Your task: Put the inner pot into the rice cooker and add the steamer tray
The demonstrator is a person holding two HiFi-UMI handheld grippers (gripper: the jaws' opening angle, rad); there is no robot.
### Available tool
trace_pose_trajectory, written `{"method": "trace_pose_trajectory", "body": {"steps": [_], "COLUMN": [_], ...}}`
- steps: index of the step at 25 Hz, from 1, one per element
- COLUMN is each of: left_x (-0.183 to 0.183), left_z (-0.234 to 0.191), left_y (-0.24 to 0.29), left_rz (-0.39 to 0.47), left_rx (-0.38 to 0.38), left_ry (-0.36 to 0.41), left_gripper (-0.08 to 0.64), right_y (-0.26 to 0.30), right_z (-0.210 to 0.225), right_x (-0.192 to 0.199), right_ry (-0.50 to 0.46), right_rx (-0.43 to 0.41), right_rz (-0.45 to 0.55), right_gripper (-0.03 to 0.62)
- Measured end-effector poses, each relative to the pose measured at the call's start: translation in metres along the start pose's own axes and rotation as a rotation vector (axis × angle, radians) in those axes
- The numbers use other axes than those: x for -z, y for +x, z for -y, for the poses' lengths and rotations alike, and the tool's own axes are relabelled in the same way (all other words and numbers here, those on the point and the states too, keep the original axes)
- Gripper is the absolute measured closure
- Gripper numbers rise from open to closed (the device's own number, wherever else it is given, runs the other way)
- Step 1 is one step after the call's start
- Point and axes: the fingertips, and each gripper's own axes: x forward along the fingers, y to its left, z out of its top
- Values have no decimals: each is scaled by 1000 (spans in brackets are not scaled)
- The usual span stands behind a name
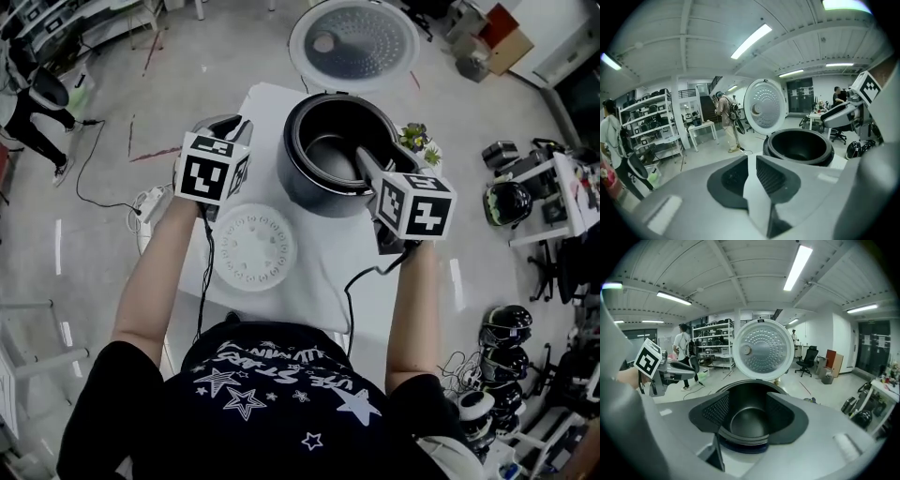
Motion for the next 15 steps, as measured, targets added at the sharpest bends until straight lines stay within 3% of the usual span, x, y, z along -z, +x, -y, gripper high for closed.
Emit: {"method": "trace_pose_trajectory", "body": {"steps": [4,15], "left_x": [23,116], "left_z": [-14,-24], "left_y": [-24,-77], "left_rz": [5,-70], "left_rx": [10,116], "left_ry": [-22,-56], "left_gripper": [557,558], "right_y": [-12,-34], "right_z": [-35,-128], "right_x": [5,54], "right_ry": [1,72], "right_rx": [2,-1], "right_rz": [-2,-59], "right_gripper": [321,327]}}
